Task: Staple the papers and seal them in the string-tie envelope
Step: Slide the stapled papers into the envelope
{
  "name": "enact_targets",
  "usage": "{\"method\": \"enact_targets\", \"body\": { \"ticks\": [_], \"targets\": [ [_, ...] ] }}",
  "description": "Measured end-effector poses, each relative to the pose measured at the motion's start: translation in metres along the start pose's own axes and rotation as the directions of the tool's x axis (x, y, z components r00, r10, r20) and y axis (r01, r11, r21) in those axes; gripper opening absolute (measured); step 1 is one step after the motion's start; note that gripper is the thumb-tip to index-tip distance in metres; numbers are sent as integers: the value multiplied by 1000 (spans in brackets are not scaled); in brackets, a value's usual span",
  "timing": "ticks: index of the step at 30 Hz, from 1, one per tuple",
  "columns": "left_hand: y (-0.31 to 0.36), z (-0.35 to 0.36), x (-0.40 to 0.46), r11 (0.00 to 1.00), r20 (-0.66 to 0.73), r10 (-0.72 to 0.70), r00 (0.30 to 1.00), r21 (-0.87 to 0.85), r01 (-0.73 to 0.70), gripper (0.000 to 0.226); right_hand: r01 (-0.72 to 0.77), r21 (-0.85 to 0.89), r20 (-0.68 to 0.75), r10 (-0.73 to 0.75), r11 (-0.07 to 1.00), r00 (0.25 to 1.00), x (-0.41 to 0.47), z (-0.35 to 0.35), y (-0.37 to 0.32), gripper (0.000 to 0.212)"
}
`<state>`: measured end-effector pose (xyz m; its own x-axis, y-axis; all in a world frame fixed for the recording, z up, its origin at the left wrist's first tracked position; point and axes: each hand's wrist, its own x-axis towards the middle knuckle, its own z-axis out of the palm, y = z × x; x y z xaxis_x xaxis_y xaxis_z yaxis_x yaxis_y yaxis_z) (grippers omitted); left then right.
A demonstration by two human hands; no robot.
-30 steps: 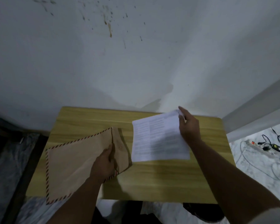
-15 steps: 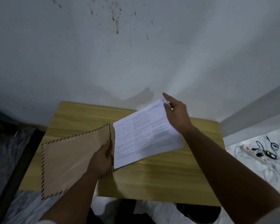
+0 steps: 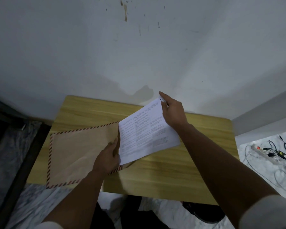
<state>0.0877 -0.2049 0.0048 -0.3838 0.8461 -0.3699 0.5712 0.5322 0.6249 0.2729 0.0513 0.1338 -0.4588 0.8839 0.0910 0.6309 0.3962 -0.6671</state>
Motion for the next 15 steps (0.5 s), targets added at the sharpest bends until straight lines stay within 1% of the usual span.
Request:
{"method": "enact_targets", "body": {
  "ticks": [5,8,11,15],
  "targets": [
    [4,-4,-4,999,25,-32,999,-15,32,78,-23,-2,5,23,1000,1000,0,4,5,43],
    [6,-6,-5,999,34,-39,999,-34,40,79,14,14,1,-14,1000,1000,-5,8,8,43],
    [10,-5,-6,999,34,-35,999,-34,36,76,21,11,4,-21,1000,1000,-2,7,9,43],
    [10,1,-5,999,-3,-9,1000,-38,9,69,-15,38,20,14,999,1000,-1,10,11,44]
  ]
}}
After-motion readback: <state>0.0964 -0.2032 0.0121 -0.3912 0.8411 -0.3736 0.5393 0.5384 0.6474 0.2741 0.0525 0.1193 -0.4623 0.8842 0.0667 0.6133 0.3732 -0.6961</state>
